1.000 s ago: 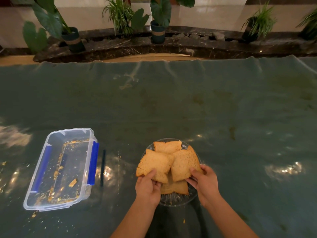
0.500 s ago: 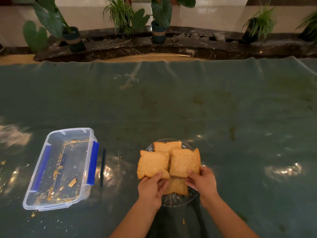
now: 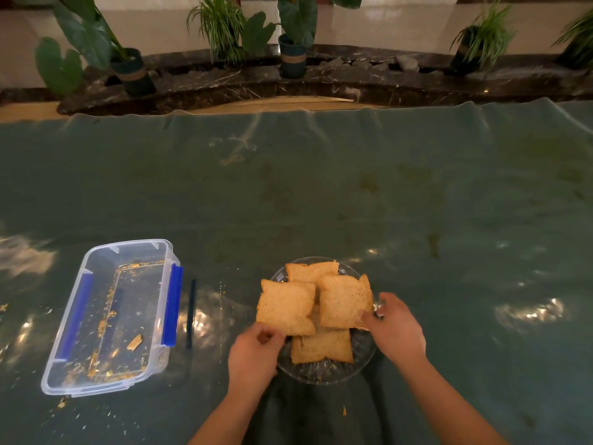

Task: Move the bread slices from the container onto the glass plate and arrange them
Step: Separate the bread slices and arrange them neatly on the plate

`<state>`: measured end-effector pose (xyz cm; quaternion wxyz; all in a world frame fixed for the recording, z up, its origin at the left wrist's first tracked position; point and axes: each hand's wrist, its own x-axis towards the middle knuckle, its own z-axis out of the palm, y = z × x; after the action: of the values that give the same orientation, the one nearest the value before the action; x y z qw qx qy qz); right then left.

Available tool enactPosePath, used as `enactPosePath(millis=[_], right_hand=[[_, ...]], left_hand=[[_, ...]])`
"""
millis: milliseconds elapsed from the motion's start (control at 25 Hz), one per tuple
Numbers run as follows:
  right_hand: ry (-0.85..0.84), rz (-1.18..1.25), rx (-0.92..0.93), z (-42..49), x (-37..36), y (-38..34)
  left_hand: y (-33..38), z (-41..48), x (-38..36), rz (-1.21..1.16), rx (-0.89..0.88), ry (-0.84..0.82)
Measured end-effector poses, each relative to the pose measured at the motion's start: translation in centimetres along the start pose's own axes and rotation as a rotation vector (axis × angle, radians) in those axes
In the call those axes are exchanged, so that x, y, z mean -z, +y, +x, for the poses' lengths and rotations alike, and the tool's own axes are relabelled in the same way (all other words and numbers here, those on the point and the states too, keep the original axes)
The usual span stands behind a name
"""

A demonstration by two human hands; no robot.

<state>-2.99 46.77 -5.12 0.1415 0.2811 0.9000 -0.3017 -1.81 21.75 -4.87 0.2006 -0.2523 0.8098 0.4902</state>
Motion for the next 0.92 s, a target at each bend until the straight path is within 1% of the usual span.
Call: enactPosePath(millis=[80, 160, 240, 320, 440, 640, 760, 920], right_hand=[[-0.006, 0.007, 0.013, 0.7, 0.1, -0.6], [-0.023, -0.015, 0.032, 1.4, 0.2, -1.4], [-0.037, -0.025, 0.052, 1.7, 0.1, -2.0], [-0.040, -0.017, 0.084, 1.6, -0.2, -2.2], [-0.022, 0.044, 0.094, 1.2, -0.2, -1.7], [0.019, 0.208, 0.077, 0.4, 0.3, -0.4], [-0.016, 0.298, 0.045, 0.3, 0.3, 0.0], [-0.019, 0.380, 0.062, 0.3, 0.4, -0.1]], left_hand=[[0.6, 0.8, 0.3, 0.265, -0.234, 0.176], [1.4, 1.5, -0.1, 0.354, -0.297, 0.207], [1.9, 2.1, -0.4, 0.359, -0.266, 0.206], [2.1, 2.7, -0.6, 0.358, -0.196, 0.203], [1.9, 3.0, -0.8, 0.349, -0.133, 0.187], [1.3, 2.9, -0.8, 0.090, -0.069, 0.131], [1.1, 2.3, -1.0, 0.060, -0.065, 0.138], [0.8, 2.3, -0.9, -0.009, -0.053, 0.166]])
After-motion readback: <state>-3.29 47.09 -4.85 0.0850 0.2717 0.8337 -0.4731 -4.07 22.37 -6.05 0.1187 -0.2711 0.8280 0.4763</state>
